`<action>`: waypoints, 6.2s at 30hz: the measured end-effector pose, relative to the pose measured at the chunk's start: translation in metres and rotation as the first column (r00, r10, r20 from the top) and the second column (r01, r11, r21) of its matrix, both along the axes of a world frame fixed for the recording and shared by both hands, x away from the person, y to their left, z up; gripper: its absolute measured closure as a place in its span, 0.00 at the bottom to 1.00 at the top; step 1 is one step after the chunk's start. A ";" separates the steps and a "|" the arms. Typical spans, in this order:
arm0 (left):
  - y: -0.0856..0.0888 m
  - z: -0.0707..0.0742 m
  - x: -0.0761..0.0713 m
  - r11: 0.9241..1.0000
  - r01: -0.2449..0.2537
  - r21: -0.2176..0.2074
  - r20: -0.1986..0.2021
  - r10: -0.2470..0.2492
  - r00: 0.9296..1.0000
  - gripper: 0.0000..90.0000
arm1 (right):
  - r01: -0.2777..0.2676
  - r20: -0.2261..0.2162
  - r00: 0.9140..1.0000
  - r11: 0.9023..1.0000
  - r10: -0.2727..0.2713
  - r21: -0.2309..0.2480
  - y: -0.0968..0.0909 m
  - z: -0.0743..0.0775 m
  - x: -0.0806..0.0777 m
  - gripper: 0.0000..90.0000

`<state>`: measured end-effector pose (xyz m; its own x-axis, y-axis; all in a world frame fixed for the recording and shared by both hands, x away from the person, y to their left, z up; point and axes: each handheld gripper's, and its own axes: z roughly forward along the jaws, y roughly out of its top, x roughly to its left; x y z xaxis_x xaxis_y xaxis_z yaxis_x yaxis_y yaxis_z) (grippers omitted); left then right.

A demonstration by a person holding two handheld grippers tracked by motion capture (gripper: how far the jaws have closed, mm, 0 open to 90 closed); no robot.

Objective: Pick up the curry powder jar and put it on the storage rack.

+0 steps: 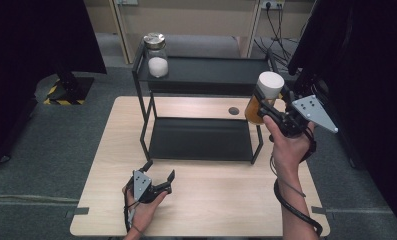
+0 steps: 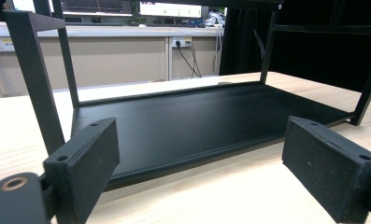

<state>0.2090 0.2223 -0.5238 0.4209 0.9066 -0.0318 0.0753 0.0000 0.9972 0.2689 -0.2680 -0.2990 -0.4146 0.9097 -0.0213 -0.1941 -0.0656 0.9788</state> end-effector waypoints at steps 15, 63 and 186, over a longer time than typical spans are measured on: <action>0.000 0.000 0.000 1.000 0.001 0.002 0.000 -0.001 1.000 0.12 | 0.005 0.010 1.000 1.000 -0.005 0.009 0.002 0.013 0.006 0.38; 0.002 0.001 0.001 1.000 0.007 0.004 -0.006 -0.007 1.000 0.12 | 0.043 -0.004 0.999 0.999 -0.043 0.009 0.016 0.056 0.044 0.38; 0.001 0.001 0.001 1.000 0.011 0.007 -0.004 -0.011 1.000 0.12 | -0.096 -0.194 0.977 0.994 0.084 -0.056 -0.016 0.005 0.011 0.10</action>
<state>0.2104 0.2233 -0.5226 0.4307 0.9021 -0.0276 0.0796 -0.0075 0.9968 0.2802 -0.2836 -0.2939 -0.4968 0.8678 0.0082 0.0005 -0.0092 1.0000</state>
